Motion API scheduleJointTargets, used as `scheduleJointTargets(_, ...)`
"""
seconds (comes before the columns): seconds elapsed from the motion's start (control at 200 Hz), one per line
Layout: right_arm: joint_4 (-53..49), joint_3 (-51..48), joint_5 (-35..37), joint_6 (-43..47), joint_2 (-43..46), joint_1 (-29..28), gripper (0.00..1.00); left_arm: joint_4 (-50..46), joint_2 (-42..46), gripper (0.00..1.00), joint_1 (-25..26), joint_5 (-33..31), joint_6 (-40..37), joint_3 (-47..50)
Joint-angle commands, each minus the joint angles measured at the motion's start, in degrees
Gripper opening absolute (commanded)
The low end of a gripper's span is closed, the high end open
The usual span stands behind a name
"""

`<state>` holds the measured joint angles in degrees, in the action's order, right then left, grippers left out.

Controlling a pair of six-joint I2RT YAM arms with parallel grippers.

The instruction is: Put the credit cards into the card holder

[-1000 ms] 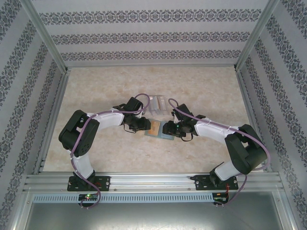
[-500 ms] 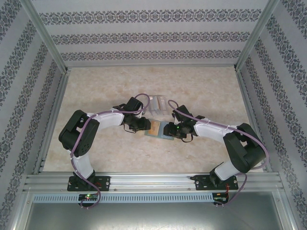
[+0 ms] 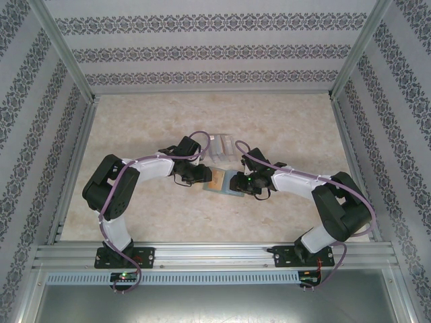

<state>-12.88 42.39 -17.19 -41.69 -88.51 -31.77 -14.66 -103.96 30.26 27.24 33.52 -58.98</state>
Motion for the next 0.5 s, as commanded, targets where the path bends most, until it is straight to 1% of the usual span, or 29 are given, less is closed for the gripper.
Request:
scheduleJointTargets(0.0,2.9,-1.3,-1.0,-1.1,-0.2,-0.8,0.38,1.3,-0.3,0.4,-0.2,1.1,0.8,0.6)
scheduleJointTargets(0.17,5.5,-0.6,-4.4,-2.0,-2.0,-0.8,0.39,1.6,-0.3,0.39,-0.1,1.2,0.8,0.8)
scheduleJointTargets(0.425,7.1,0.1,-5.3,-2.9,-2.0,-0.9,0.4,1.7,-0.2,0.39,-0.2,1.3,0.8,1.0)
scheduleJointTargets(0.5,7.4,0.2,-5.6,-3.0,-1.9,-0.9,0.38,1.9,-0.1,0.39,-0.2,1.2,0.8,1.1)
